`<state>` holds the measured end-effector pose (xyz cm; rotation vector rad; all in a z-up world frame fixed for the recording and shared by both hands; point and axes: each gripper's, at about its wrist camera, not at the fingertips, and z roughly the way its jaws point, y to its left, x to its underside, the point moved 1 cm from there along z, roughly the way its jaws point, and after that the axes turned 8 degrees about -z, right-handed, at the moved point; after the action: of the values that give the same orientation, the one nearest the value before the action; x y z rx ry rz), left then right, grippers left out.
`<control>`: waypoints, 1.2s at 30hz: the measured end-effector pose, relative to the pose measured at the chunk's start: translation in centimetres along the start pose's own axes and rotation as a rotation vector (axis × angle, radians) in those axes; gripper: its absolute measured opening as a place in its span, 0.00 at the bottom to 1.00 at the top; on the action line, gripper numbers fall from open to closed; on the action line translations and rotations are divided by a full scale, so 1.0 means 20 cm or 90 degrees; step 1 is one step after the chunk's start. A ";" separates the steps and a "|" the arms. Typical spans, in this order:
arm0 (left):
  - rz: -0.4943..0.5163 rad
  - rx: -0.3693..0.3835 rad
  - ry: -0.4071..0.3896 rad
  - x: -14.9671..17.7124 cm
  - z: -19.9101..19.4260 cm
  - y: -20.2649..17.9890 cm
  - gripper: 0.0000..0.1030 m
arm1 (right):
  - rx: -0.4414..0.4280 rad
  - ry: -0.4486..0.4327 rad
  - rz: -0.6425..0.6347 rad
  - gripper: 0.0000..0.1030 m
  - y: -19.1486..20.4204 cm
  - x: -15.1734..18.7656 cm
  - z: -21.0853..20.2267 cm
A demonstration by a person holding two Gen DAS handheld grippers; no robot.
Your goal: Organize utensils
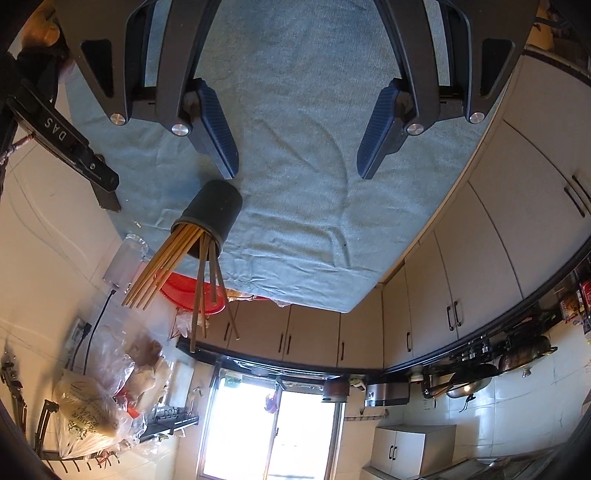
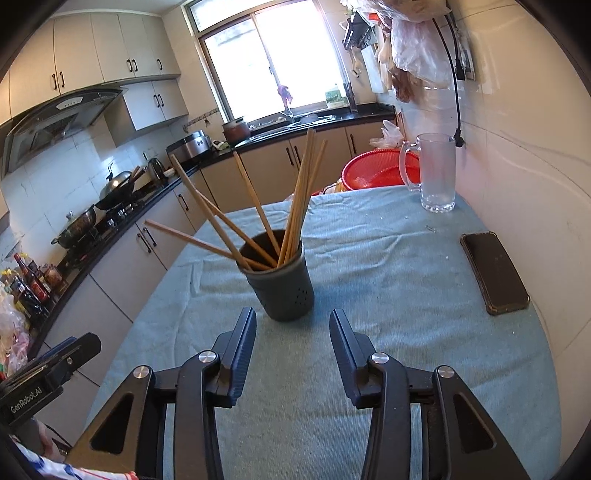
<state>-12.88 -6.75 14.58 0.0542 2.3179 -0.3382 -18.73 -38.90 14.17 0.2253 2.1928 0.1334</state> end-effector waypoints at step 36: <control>0.052 -0.101 -0.159 0.06 -0.13 -0.04 0.89 | 0.079 0.014 -0.041 0.52 0.08 0.15 -0.03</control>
<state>-15.65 -6.99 15.57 0.0265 2.0806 -0.1119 -20.82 -36.64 12.47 0.2236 2.2295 -0.0371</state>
